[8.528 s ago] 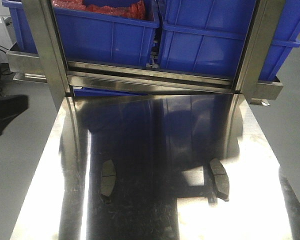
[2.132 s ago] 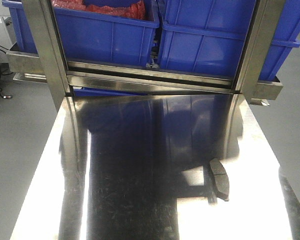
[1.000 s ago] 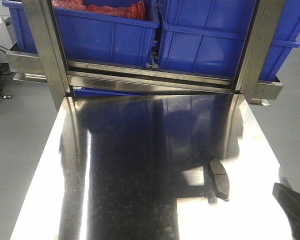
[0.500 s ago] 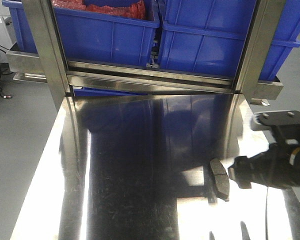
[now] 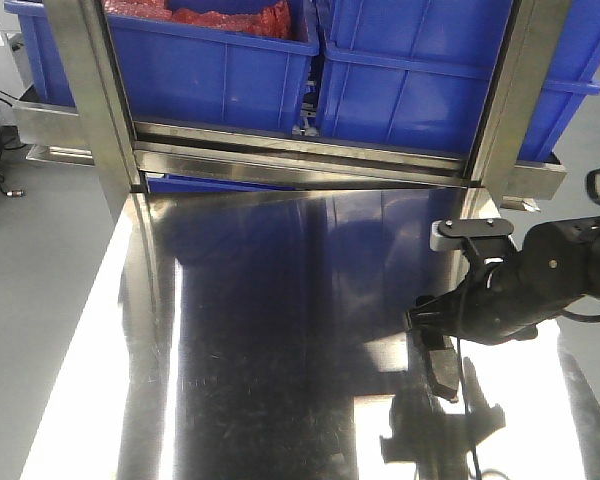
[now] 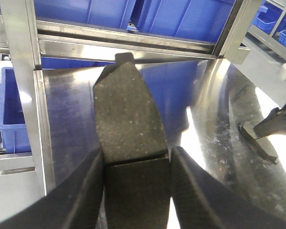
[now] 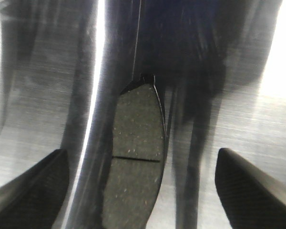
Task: Move and align brake pads A on conveyor
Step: 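Lower the right gripper onto the other brake pad and close it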
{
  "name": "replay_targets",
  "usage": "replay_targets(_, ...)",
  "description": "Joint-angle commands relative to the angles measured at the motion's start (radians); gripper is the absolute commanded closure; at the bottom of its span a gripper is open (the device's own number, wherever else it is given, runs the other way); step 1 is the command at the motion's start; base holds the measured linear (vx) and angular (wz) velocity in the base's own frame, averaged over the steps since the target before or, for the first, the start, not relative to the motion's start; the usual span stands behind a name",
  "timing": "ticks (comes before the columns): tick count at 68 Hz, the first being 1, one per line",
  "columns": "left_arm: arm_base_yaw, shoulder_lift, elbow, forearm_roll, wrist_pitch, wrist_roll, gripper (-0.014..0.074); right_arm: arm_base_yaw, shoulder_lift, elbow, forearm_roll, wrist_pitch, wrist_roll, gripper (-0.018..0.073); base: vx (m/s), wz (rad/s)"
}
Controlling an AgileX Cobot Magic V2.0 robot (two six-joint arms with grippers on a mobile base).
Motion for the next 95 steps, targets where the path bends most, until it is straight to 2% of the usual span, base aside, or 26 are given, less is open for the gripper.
replay_targets(1,-0.003,0.002,-0.027,0.015,-0.085,-0.007,0.0472,0.017,-0.001,-0.031,-0.002,-0.042,-0.015,-0.0032,0.0,0.0)
replay_targets(35,-0.003,0.002,-0.027,0.015,-0.084,-0.007,0.0472,0.027,0.048,-0.031,-0.003,-0.076,-0.012,-0.0011,0.0,0.0)
replay_targets(40,-0.003,0.002,-0.027,0.015,-0.084,-0.007,0.0472,0.027,0.048,-0.031,-0.003,-0.069,-0.012,0.0027,0.0,0.0)
replay_targets(67,-0.003,0.002,-0.027,0.015,-0.084,-0.007,0.0472,0.027,0.048,-0.031,-0.003,-0.051,-0.013,0.0393,0.0,0.0)
replay_targets(81,-0.003,0.002,-0.027,0.015,-0.084,-0.007,0.0472,0.027,0.032,-0.031,-0.003,-0.048,-0.015,0.048,0.0,0.0)
replay_targets(95,-0.003,0.002,-0.027,0.015,-0.084,-0.007,0.0472,0.027,-0.037,-0.028,-0.006,-0.066,-0.015,0.051,0.0,0.0)
